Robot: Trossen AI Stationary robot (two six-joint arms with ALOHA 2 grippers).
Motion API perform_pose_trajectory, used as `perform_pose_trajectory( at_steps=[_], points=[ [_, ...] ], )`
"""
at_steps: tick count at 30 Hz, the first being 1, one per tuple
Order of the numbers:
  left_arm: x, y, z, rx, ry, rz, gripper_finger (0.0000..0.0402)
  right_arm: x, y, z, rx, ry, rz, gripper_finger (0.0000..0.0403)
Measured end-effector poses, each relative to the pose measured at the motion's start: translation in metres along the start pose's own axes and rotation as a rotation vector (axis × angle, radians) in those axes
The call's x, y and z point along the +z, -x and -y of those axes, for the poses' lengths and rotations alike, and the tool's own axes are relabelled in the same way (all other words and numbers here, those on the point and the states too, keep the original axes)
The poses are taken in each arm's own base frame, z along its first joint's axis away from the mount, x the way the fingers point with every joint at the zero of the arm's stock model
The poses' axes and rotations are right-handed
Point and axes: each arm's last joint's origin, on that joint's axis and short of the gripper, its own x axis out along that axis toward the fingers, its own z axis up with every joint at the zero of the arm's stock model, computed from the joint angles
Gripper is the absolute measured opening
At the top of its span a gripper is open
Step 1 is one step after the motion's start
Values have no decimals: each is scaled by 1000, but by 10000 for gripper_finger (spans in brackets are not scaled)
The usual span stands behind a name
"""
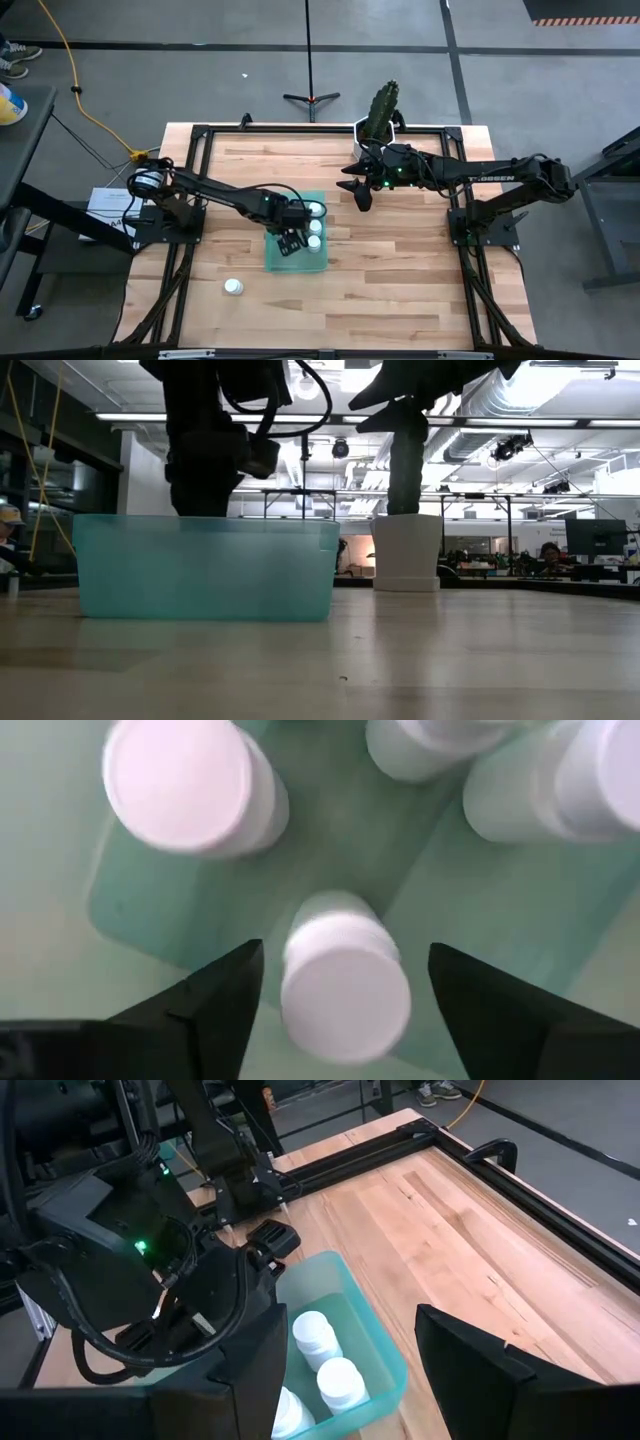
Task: Pick and place pill bottles into a basket
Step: Put the pill bottle into the blue bin
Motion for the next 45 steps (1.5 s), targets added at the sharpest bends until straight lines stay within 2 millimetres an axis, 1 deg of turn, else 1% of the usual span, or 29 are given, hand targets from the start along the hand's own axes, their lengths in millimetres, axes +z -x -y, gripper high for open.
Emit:
perform_pose_trajectory(
  at_steps=[2,5,9,11,13,16,20,24,29,33,37,41,45],
  points=[
    [-2,4,-1,-22,4,-21,332,0,0,0,0,0,0,210],
    [0,17,0,-31,38,-40,348,0,0,0,-1,0,0,210],
    [6,40,2,-44,44,-91,353,0,0,0,-1,0,0,210],
    [6,55,6,-65,14,-135,349,0,0,0,-1,0,0,210],
    [1,69,10,-63,-34,-189,343,0,0,0,-2,0,0,210],
    [-11,88,18,-41,-98,-279,332,0,0,1,-11,-1,3,210],
    [-31,104,30,-13,-153,-378,320,0,0,1,-27,-2,9,210],
    [-53,109,49,-62,-174,-447,309,0,0,1,-30,-1,9,210],
    [-83,115,74,-85,-217,-476,303,0,0,1,-31,-1,9,210],
    [-99,118,87,-91,-186,-469,308,0,0,1,-32,14,9,210],
    [-112,112,102,-158,-200,-448,317,0,0,1,-32,18,9,210],
    [-125,104,110,-170,-225,-422,334,0,0,1,-32,22,9,210],
    [-137,94,108,-100,-232,-420,353,0,0,1,-31,25,9,210]
  ],
)
